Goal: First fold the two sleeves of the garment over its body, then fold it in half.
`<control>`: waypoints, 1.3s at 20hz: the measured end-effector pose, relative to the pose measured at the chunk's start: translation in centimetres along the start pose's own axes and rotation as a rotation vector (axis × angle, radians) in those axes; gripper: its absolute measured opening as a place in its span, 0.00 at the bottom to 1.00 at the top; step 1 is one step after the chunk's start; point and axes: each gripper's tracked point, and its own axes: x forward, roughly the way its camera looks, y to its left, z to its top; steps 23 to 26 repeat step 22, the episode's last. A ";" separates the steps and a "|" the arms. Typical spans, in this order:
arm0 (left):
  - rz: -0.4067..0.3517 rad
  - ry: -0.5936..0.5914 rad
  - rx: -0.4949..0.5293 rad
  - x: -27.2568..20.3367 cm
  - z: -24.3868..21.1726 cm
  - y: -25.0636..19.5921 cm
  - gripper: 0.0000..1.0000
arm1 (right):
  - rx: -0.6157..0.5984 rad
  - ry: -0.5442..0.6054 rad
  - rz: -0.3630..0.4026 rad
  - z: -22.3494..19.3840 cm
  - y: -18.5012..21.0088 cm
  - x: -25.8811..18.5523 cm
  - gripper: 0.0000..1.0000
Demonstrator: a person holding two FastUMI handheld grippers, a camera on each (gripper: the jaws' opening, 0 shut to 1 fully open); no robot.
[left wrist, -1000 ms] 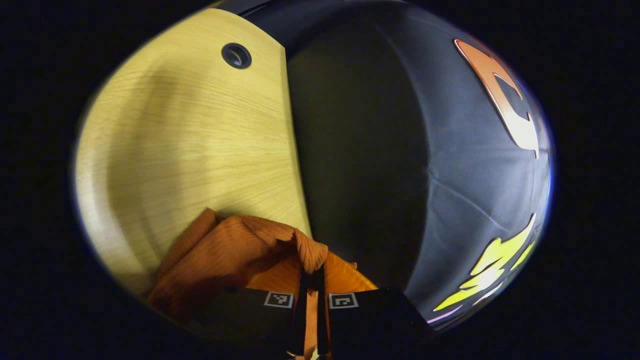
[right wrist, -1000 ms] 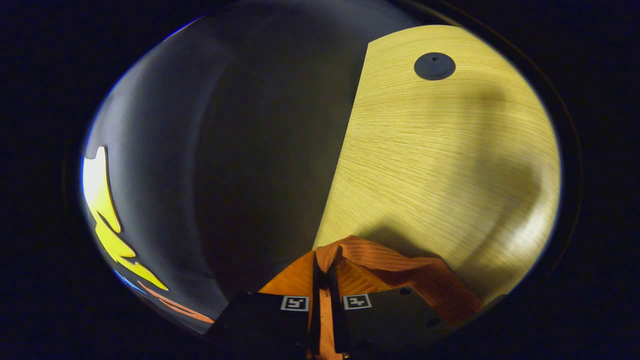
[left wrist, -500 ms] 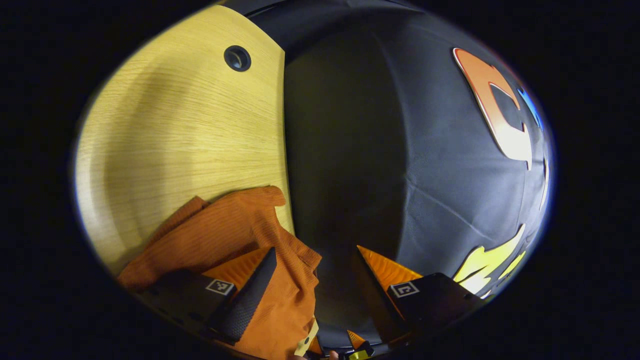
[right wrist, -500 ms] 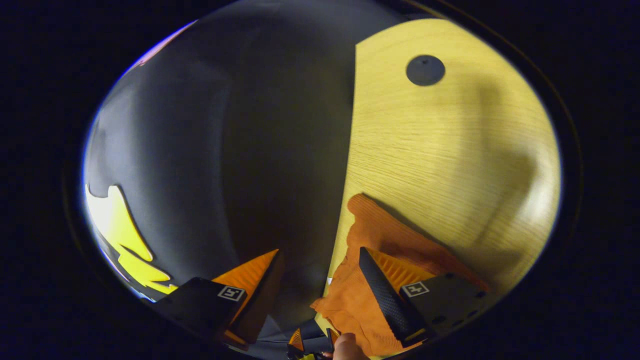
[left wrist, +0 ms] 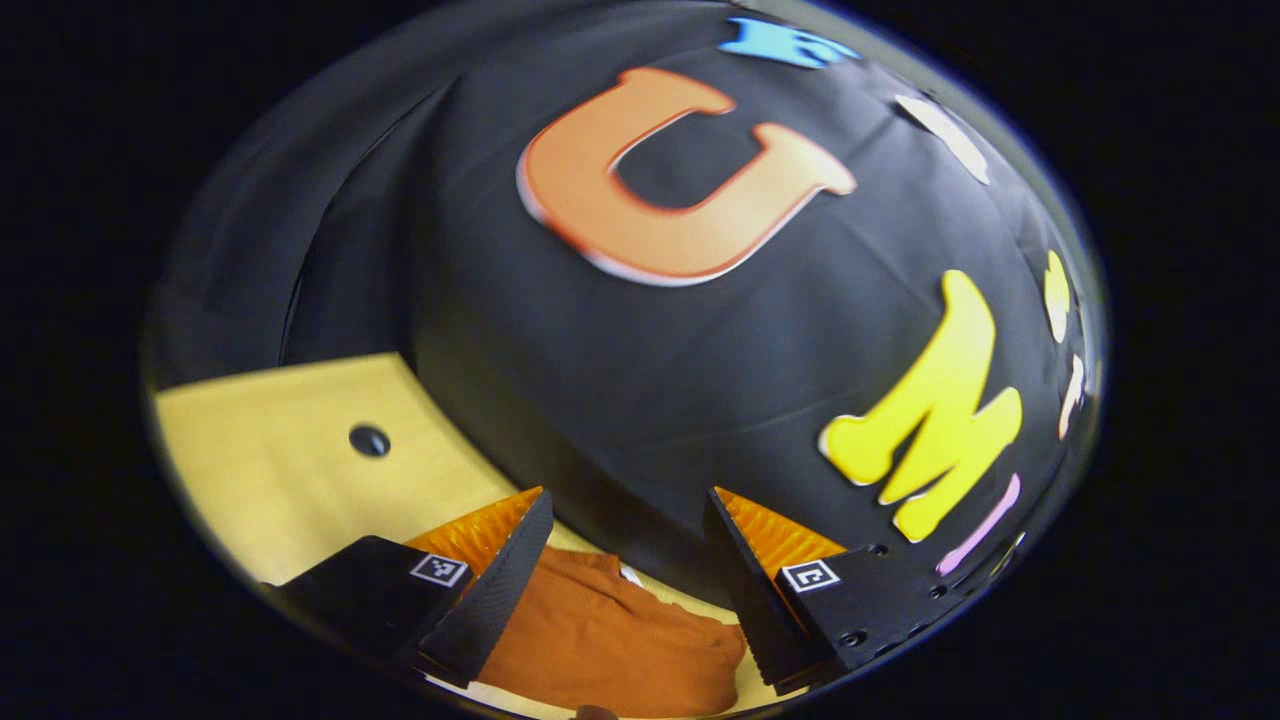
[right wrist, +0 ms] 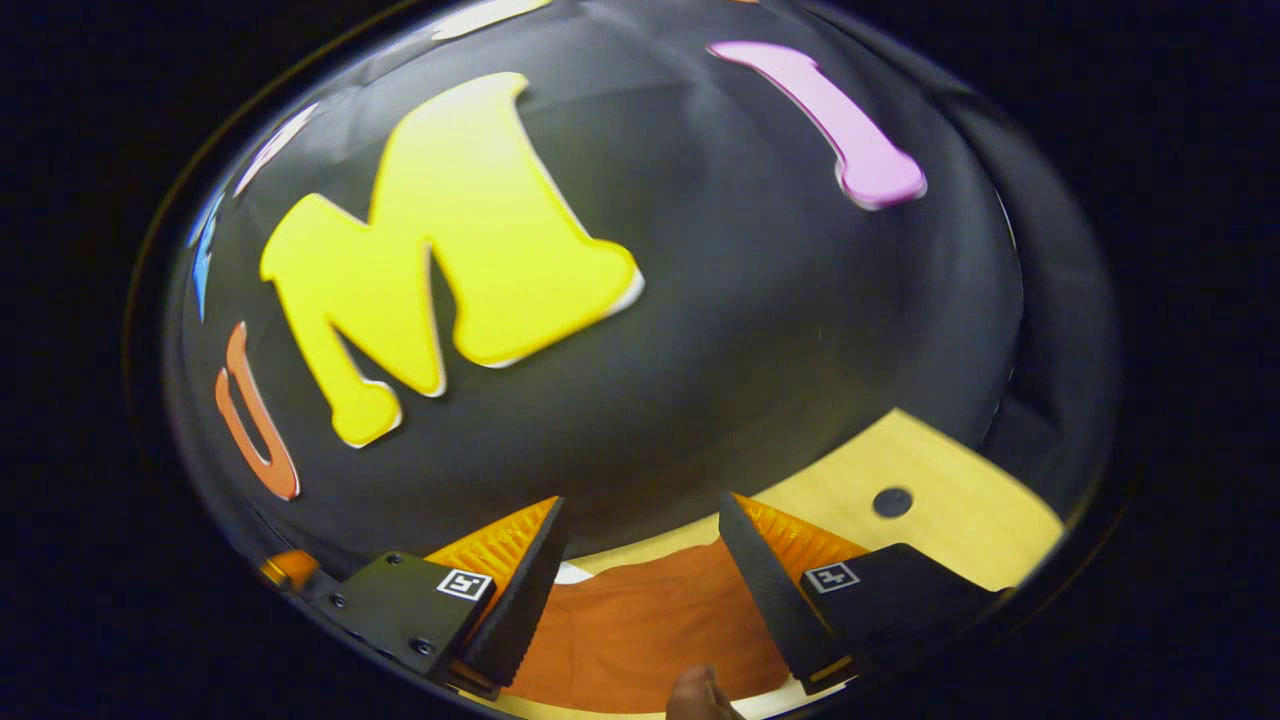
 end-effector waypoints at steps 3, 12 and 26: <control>-0.041 -0.156 0.279 -5.1 6.4 -4.8 0.98 | -0.182 -0.118 -0.037 2.3 1.6 -1.5 0.97; -0.012 -0.041 0.574 -16.5 2.7 -5.7 0.98 | -0.308 -0.354 -0.042 3.3 2.0 -2.2 0.96; -0.096 0.003 0.645 -26.1 -1.7 -7.8 0.98 | -0.256 -0.247 -0.063 -1.2 3.2 -1.9 0.96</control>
